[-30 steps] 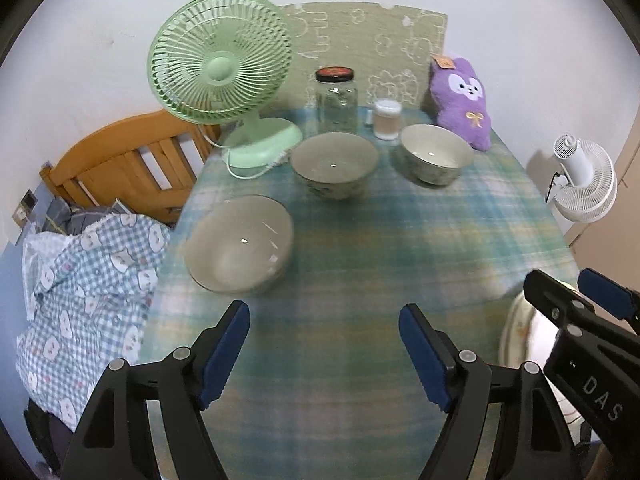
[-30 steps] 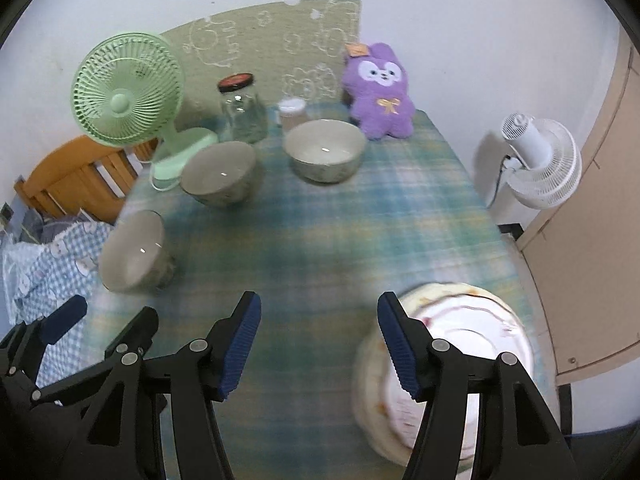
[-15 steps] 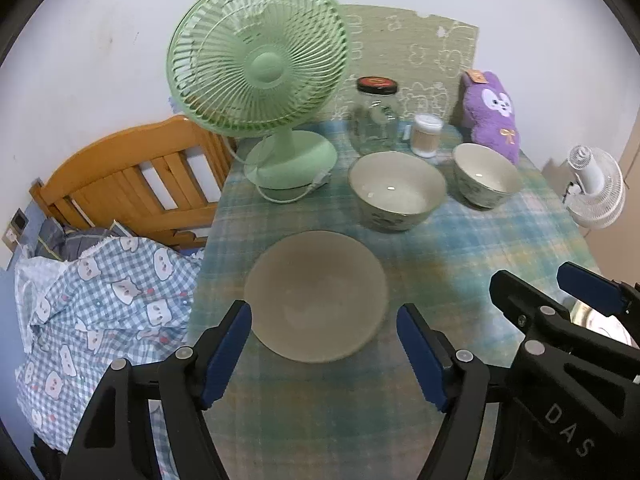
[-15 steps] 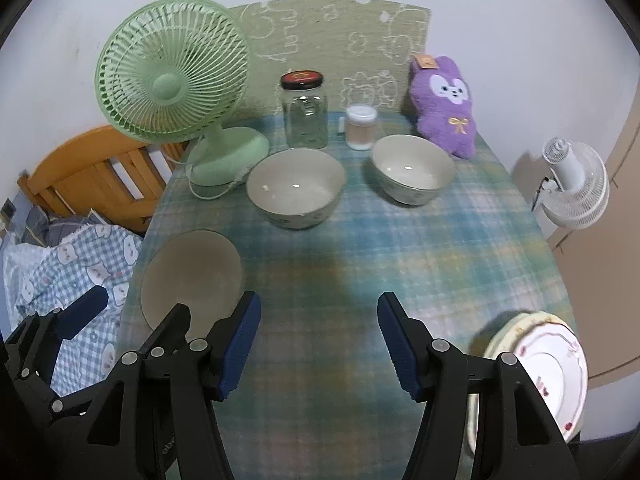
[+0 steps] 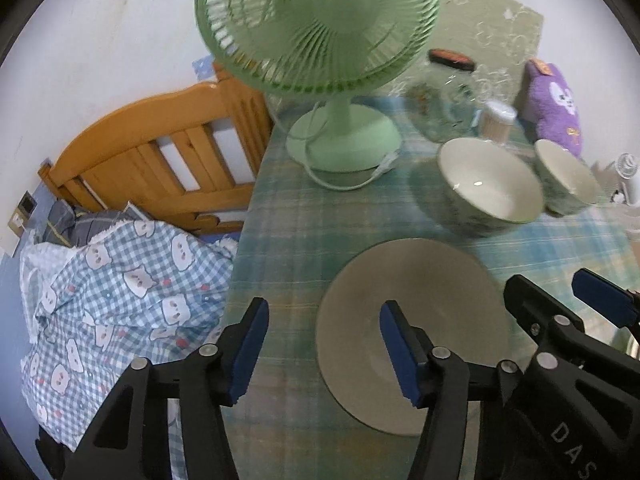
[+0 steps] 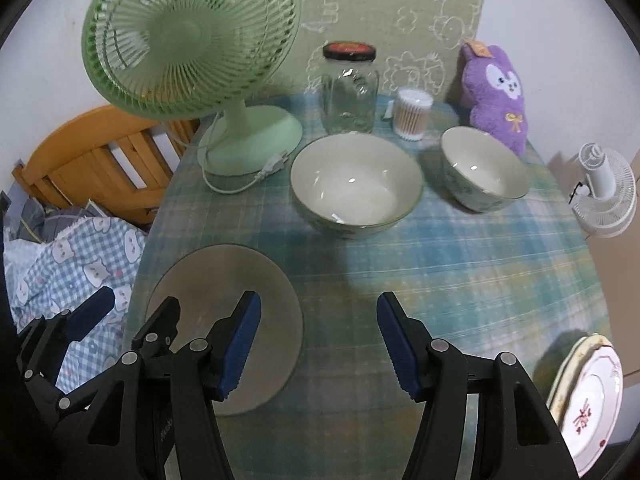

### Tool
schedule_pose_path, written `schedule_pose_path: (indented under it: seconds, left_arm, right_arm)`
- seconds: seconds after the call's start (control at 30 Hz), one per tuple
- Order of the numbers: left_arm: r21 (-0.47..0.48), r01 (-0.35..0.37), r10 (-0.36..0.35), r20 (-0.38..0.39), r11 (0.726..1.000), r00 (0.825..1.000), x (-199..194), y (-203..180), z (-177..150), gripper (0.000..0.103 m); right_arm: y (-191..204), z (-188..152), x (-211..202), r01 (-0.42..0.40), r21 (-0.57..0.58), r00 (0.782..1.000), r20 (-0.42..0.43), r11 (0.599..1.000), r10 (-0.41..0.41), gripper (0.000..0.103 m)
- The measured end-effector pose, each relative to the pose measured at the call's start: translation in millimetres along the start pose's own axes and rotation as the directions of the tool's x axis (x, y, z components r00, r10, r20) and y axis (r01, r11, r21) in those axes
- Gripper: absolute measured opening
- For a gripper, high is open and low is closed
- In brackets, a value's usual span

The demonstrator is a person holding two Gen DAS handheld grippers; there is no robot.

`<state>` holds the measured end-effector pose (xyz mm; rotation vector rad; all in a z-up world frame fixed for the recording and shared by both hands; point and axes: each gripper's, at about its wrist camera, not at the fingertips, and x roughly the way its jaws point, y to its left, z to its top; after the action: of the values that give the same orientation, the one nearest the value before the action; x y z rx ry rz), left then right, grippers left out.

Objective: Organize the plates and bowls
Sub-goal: 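Grasp the rim of the floral bowl with both grippers, then carry the floral bowl toward the plate stack and set it down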

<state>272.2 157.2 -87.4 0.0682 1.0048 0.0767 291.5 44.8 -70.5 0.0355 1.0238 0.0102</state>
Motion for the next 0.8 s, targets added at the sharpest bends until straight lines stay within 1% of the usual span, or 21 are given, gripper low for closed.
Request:
schedule_pose_path:
  seconds: [0.07, 0.13, 0.17, 0.2, 0.27, 0.33, 0.37, 0.4, 0.5, 0.53, 0.7, 0.8]
  left_arm:
    - [-0.004, 0.003, -0.003, -0.018, 1.000, 1.000, 8, 2, -1, 0.054]
    - [0.004, 0.012, -0.012, -0.028, 1.000, 1.000, 15, 1, -2, 0.050]
    - [0.010, 0.016, -0.016, -0.028, 1.000, 0.999, 17, 0, -3, 0.049]
    - [0.017, 0.018, -0.017, -0.030, 1.000, 0.999, 19, -2, -3, 0.046]
    - [0.026, 0.023, -0.021, -0.044, 0.999, 0.999, 24, -4, -5, 0.040]
    - [0.028, 0.034, -0.032, -0.059, 0.999, 0.998, 28, -5, -5, 0.033]
    - [0.029, 0.041, -0.039, -0.066, 0.999, 0.997, 30, -6, -5, 0.031]
    - [0.033, 0.045, -0.042, -0.071, 0.998, 0.997, 31, -7, -6, 0.029]
    - [0.047, 0.020, -0.017, -0.058, 0.999, 0.998, 31, -8, -7, 0.021]
    - [0.047, 0.019, -0.017, -0.057, 0.999, 0.998, 31, -7, -7, 0.020]
    - [0.049, 0.021, -0.017, -0.070, 0.999, 0.997, 27, -7, -9, 0.017]
    - [0.039, 0.034, -0.030, -0.079, 0.999, 0.996, 22, -10, -12, 0.016]
  right_arm:
    - [3, 0, 9, -0.011, 0.000, 1.000, -0.019, 1.000, 0.011, 0.056]
    - [5, 0, 17, -0.010, 0.000, 0.999, -0.034, 1.000, 0.010, 0.053]
    - [6, 0, 21, -0.009, -0.001, 0.999, -0.041, 1.000, 0.009, 0.050]
    - [6, -1, 25, -0.011, 0.000, 0.999, -0.048, 1.000, 0.011, 0.048]
    - [7, -2, 32, -0.012, 0.005, 0.998, -0.065, 1.000, 0.012, 0.041]
    - [7, -2, 38, -0.011, 0.005, 0.997, -0.080, 1.000, 0.011, 0.036]
    - [9, -3, 40, -0.013, 0.002, 0.996, -0.087, 1.000, 0.013, 0.031]
    - [10, -3, 43, -0.018, 0.000, 0.995, -0.096, 1.000, 0.018, 0.029]
    - [10, -4, 49, -0.036, 0.014, 0.993, -0.116, 0.999, 0.037, 0.020]
    - [10, -4, 49, -0.037, 0.016, 0.992, -0.120, 0.999, 0.039, 0.019]
    - [11, -8, 44, -0.018, 0.003, 0.992, -0.125, 1.000, 0.018, 0.019]
    - [7, -10, 36, -0.006, -0.008, 0.993, -0.115, 1.000, 0.005, 0.019]
